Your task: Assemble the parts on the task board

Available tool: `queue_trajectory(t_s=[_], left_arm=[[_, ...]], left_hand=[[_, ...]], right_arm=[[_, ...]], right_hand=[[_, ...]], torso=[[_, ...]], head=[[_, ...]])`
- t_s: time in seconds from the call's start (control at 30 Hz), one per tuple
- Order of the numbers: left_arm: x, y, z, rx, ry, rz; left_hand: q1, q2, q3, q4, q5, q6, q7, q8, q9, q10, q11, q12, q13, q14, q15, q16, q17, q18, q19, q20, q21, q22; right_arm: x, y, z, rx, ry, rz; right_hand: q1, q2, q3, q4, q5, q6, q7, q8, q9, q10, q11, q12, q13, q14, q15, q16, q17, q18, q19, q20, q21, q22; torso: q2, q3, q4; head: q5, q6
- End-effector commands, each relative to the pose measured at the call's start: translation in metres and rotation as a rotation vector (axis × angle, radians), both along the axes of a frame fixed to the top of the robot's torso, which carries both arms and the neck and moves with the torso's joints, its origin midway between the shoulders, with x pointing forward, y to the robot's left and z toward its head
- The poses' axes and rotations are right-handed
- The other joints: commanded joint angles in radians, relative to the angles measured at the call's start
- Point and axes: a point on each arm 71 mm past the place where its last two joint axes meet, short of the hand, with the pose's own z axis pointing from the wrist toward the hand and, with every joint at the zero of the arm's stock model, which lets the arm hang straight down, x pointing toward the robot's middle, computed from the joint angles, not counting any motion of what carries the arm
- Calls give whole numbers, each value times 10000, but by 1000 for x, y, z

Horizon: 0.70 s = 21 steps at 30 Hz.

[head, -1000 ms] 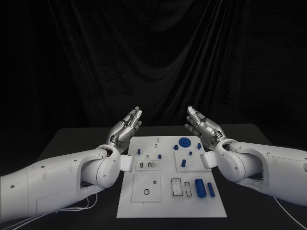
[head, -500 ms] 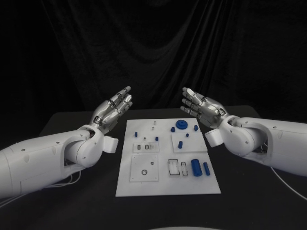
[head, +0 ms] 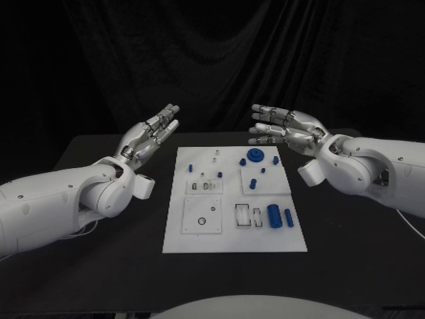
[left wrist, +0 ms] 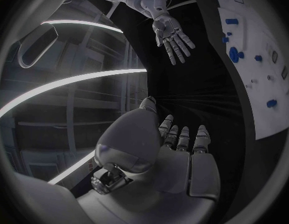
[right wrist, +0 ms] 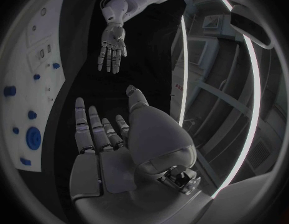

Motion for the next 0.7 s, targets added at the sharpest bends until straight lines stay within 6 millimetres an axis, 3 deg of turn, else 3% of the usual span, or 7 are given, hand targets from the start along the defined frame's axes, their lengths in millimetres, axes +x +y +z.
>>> queue_trajectory(t_s=[0.03,0.1,0.17,0.33,0.43,0.5,0.7], left_arm=[[-5,7,14,-50,-1996,-62],[-6,14,15,41,-2065,78],[-7,18,16,64,-2103,124],[-10,22,18,-12,-2155,38],[-11,23,18,-27,-2164,0],[-11,23,18,44,-2210,-66],[-14,23,19,514,-2622,-367]], left_hand=[[305,-20,91,-31,376,155,50,50,13,35,106,7,17,-5,-76,-37,-10,104,19,-38,7,16],[347,-14,106,-27,427,219,60,57,19,51,120,10,20,-5,-67,-37,-10,104,25,-34,12,20],[393,-10,119,-25,469,301,66,68,27,79,124,16,25,-5,-65,-37,-10,106,40,-32,24,29],[600,-27,179,-37,579,486,58,84,40,136,120,25,35,-5,-99,-37,-10,106,71,9,48,45],[637,-38,186,-37,605,514,65,85,41,145,129,26,36,-5,-103,-37,-10,106,74,21,50,46],[706,-65,198,-44,663,527,84,81,39,142,151,24,34,-5,-111,-37,-10,102,69,53,45,42],[959,-99,293,-78,901,530,94,67,35,123,166,20,30,-5,-110,-37,-10,100,49,103,30,31]], right_arm=[[3,-2,3,-2963,-1365,430],[7,-5,10,-4327,-2148,437],[9,-6,15,-5730,-2864,477],[16,-3,28,-9152,-5124,513],[18,-1,33,-10536,-6278,447],[20,0,35,-11498,-6994,409],[21,4,37,-13121,-8256,459]], right_hand=[[262,-34,221,-223,61,442,151,97,29,737,162,731,51,1737,-248,640,209,159,1306,-54,332,80],[370,-142,400,-332,53,1131,316,273,94,1522,234,1262,105,2627,-564,783,268,295,2105,-208,452,88],[699,-353,610,-653,38,1970,384,479,175,2789,45,1878,198,4522,-1192,1425,596,291,3640,-885,1173,405],[533,-795,893,-612,82,2864,362,586,239,3963,-402,1453,176,6454,-1875,1875,1066,293,5015,-1534,2230,1020],[190,-1243,1370,-235,95,3762,-88,639,262,4902,-786,791,156,7548,-2299,2578,1735,253,5806,-1955,3109,1615],[-48,-1523,1687,83,92,4130,-389,605,276,5360,-865,400,173,7862,-2396,2883,2105,282,5951,-2048,3389,1859],[-225,-2452,3183,900,67,4760,-359,352,303,6393,-875,-873,200,7928,-2474,4227,3548,269,5910,-2120,4407,2894]], torso=[[258,3,69],[292,22,66],[318,40,58],[536,81,106],[663,114,144],[759,134,150],[1006,132,239]], head=[[-40,-65],[-56,-129],[-53,-199],[-95,-178],[-203,-105],[-262,-39],[-420,-25]])
